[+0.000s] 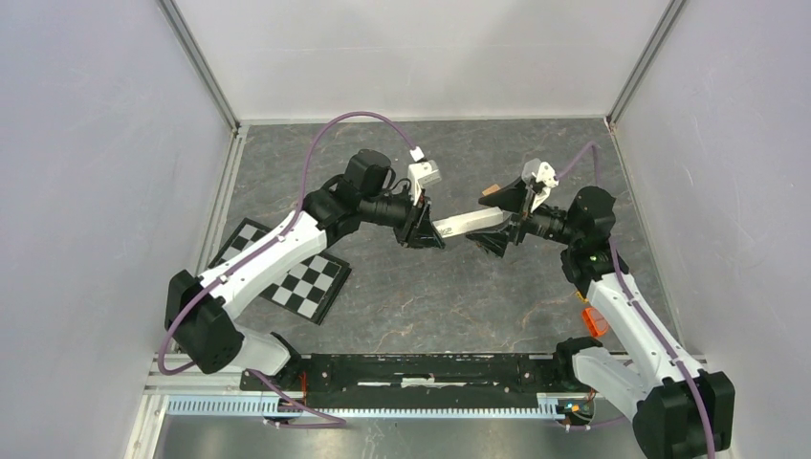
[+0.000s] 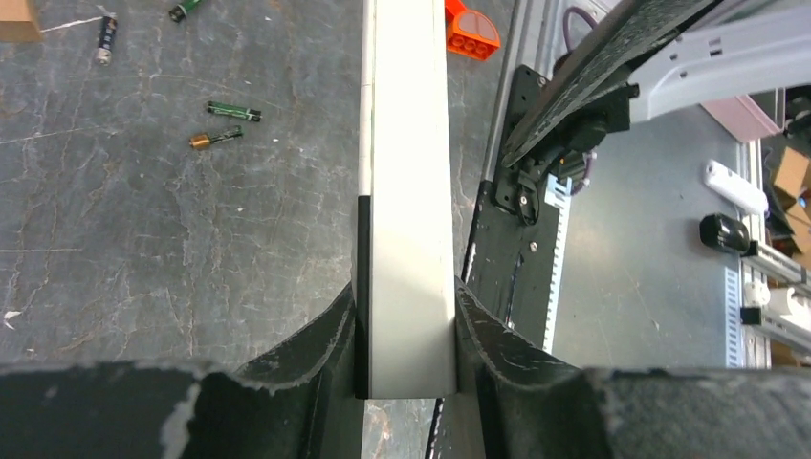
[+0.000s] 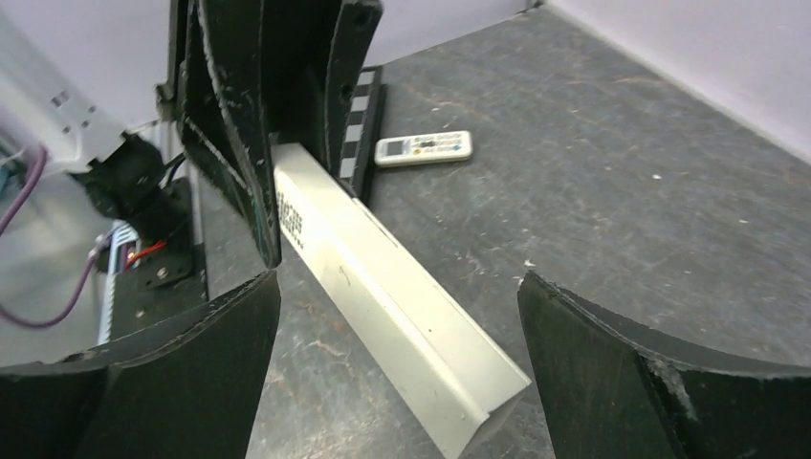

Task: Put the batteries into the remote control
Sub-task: Pick up the remote control from the center of the board.

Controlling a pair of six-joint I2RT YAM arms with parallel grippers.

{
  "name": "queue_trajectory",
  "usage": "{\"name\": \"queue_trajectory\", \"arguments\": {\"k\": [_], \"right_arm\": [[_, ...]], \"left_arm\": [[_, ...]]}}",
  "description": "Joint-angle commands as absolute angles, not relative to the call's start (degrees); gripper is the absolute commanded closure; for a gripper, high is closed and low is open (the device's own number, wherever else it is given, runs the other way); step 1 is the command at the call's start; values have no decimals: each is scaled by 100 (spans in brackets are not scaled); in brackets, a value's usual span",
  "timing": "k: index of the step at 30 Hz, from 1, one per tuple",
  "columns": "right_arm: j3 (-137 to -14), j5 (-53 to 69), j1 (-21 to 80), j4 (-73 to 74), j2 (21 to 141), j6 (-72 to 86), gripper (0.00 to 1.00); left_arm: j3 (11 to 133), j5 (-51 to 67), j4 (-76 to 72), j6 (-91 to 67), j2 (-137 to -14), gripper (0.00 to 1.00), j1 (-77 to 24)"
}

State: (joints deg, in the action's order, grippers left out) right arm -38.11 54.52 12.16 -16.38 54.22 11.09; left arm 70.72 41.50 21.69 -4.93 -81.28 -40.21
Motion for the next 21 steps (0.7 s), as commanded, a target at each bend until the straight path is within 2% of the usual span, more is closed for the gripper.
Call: {"name": "queue_trajectory", "arguments": {"k": [1,6,10,13,17,21], "right_arm": [[-3783,6405,1225,-1895,5460,1048,2],[-3591,6717,1235,-3021,5572,2168,13],[-3471,6805,1238,-3797,5671,3046,17],[-3437,6828,1236,-4043,5669,3279,17],[-3445,6823,1236,-4152,5520,3319,11],[-3424,6803,1275,-5024,5459,3963,15]], "left_arm": [[7480,4668,2747,512,-7951,98,-3982],[7549,4801,3152,1050,-7773,98,-3977],[7542,4912,3195,1250,-7513,98,-3973],[7565,4905,3198,1297,-7322,98,-3959],[7569,4928,3229,1354,-7126,98,-3955],[7567,5224,3234,1367,-7067,98,-3956]]}}
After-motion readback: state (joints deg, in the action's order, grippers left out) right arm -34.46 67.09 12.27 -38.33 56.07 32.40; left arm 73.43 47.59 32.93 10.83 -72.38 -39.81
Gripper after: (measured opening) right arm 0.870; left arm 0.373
